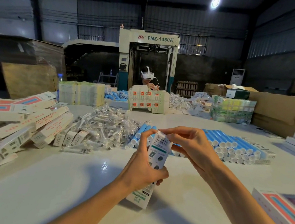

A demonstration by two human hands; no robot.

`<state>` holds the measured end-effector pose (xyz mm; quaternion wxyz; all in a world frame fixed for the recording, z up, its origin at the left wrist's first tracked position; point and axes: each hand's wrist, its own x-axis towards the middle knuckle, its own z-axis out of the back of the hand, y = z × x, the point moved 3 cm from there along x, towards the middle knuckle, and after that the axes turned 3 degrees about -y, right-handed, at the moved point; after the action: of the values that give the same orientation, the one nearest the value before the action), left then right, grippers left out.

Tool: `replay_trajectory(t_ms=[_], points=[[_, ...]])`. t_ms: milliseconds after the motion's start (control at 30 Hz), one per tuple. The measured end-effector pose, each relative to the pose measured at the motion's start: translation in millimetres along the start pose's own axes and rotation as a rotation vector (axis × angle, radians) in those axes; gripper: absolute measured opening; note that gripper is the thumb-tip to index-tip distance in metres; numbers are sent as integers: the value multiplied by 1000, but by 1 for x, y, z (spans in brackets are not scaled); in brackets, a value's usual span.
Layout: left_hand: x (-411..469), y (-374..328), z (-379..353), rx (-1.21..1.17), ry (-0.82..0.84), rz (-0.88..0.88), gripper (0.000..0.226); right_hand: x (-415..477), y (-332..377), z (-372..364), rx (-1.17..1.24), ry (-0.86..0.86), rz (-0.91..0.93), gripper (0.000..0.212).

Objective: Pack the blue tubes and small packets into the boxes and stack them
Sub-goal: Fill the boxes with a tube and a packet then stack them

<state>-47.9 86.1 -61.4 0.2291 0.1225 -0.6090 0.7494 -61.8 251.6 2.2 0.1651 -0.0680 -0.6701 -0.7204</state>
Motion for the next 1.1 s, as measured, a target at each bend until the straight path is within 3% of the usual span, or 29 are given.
replay_trajectory(t_ms=[333,500,667,900,1100], points=[[0,-1,0,26,12,58,107,4,-6,3,-169,-13,78,28],[0,-2,2,42,15,30,116,4,-10,3,-80,8,39,21],[3,0,4,14,-37,4,110,-1,-16,-10,100,5,60,20],[5,6,9,-36,-113,2,101,-5,-26,-22,30,-86,231,19],[5,6,8,-54,-112,-30,95,-4,-28,-18,88,-62,249,16]])
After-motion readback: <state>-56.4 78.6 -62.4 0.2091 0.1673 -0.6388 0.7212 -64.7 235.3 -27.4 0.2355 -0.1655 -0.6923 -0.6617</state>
